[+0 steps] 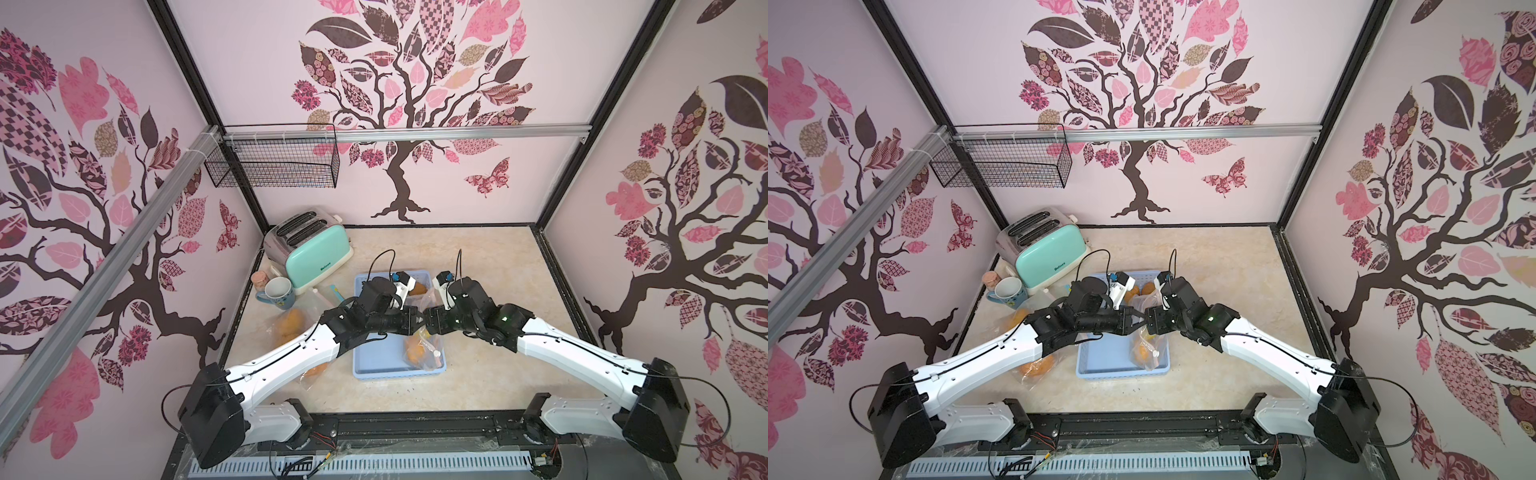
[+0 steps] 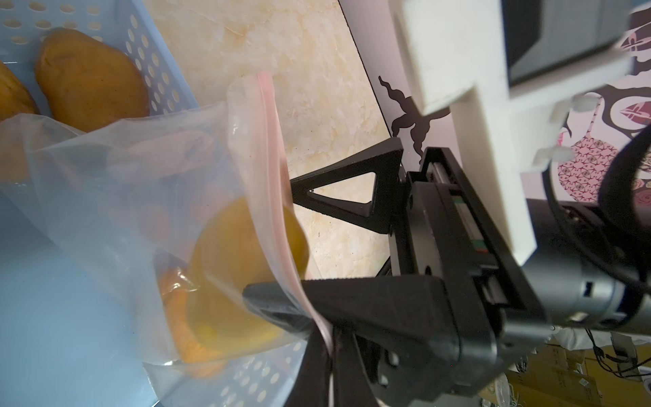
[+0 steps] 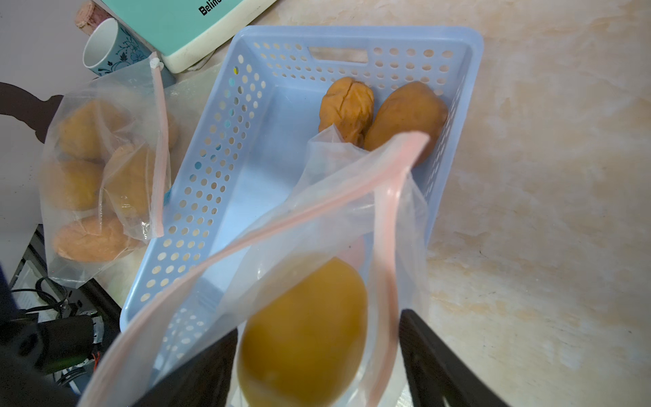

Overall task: Put the potatoes into a zipper bag and zip it
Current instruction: Place the potato into the zipper food storage bag.

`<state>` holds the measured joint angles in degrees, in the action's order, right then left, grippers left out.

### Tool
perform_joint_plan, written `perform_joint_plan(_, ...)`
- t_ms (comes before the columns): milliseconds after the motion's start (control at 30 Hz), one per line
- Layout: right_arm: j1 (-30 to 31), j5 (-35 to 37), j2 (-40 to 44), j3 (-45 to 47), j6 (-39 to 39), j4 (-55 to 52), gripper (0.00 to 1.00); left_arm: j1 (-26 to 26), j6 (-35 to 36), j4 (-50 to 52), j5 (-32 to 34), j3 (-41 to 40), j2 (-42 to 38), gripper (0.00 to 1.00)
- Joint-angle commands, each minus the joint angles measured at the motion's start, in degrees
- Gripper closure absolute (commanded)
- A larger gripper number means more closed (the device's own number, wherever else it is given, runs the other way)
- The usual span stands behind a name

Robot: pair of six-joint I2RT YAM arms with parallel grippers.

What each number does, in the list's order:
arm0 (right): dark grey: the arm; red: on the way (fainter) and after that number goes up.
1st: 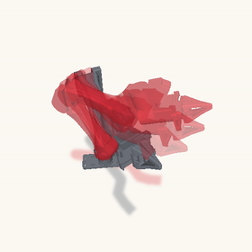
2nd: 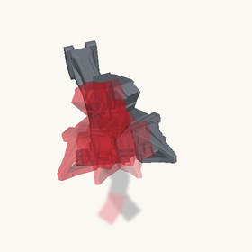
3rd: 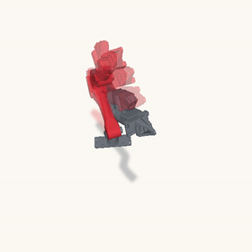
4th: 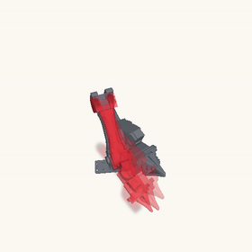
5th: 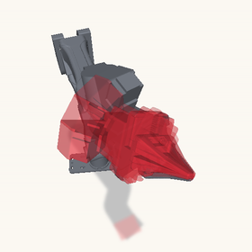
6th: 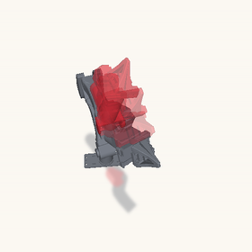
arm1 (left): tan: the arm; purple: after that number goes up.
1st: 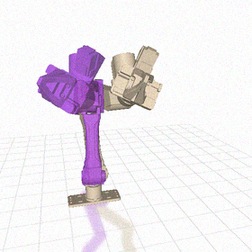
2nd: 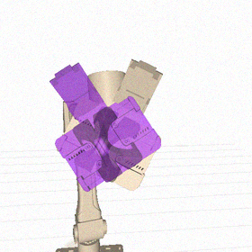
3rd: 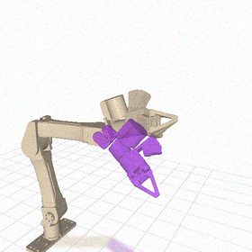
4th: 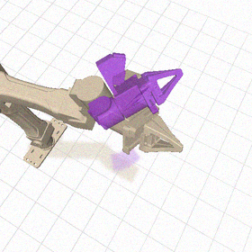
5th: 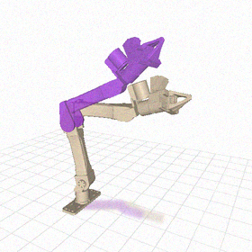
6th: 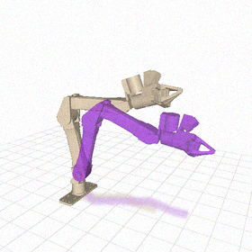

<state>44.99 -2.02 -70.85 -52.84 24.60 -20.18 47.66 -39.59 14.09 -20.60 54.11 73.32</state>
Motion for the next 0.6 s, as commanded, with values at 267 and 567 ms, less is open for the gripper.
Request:
perform_joint_plan(267, 0.45, -1.97, 7.22, 1.16, -1.78, 1.27, 0.27, 0.29, 2.15, 1.22, 2.05, 2.57, -1.75, 1.0)
perform_joint_plan(567, 0.47, -6.34, 18.29, 3.84, -5.24, 5.14, 0.29, -0.01, 10.39, 16.53, 14.99, 9.83, -7.71, 1.0)
